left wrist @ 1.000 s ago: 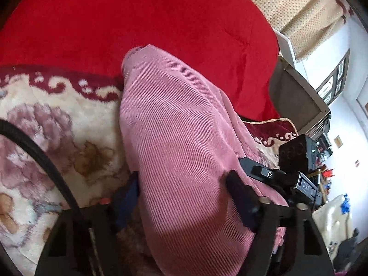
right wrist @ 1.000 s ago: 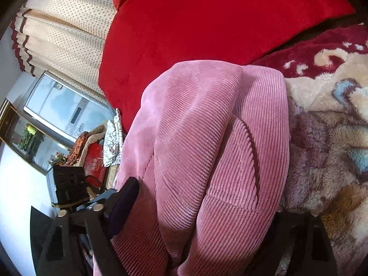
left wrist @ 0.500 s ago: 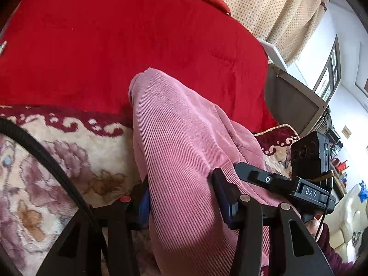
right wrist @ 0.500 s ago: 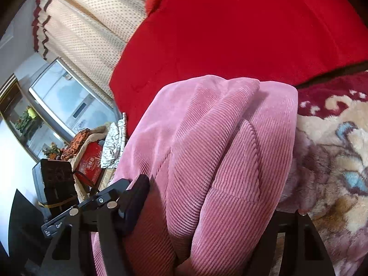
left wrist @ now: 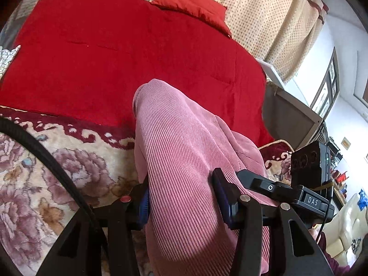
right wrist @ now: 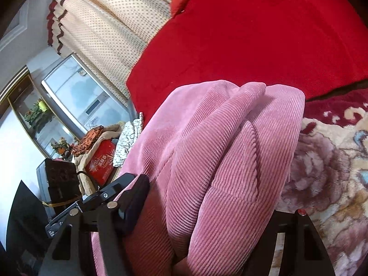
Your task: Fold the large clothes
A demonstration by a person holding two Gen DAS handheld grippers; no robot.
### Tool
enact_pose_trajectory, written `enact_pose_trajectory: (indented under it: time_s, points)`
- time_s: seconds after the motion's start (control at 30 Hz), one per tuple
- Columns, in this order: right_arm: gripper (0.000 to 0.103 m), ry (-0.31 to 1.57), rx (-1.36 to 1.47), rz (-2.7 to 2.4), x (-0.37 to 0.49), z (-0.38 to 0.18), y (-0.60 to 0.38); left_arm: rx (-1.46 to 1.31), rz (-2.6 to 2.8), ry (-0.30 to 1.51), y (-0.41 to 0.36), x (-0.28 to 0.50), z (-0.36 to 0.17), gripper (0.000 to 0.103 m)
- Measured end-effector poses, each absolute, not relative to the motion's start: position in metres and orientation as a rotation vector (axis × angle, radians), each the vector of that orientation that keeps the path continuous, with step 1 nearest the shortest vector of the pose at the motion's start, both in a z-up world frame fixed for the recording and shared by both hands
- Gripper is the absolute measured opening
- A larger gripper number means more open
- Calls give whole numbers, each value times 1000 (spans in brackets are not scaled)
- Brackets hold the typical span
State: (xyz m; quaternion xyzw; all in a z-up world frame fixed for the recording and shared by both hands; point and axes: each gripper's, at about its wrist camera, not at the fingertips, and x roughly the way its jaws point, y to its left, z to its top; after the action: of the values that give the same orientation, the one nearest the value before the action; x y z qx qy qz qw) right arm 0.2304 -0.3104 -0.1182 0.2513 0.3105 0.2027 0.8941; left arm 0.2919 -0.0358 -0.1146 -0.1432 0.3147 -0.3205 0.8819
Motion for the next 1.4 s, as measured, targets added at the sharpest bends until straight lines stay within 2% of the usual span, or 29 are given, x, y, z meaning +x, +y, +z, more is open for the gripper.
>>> enact_pose_trajectory:
  time_s: [0.53,0.83,1.4]
  points:
    - [73,697,525,423,237,-128,-287,-276,-606,708,-27,295,-124,51]
    - [71,757,491,379,249,-155,-291,-198,-534,828,-49,308,-154,51]
    - [71,789,448,378,250,-180,-295,-20,-485,828,-62,294,-166,58]
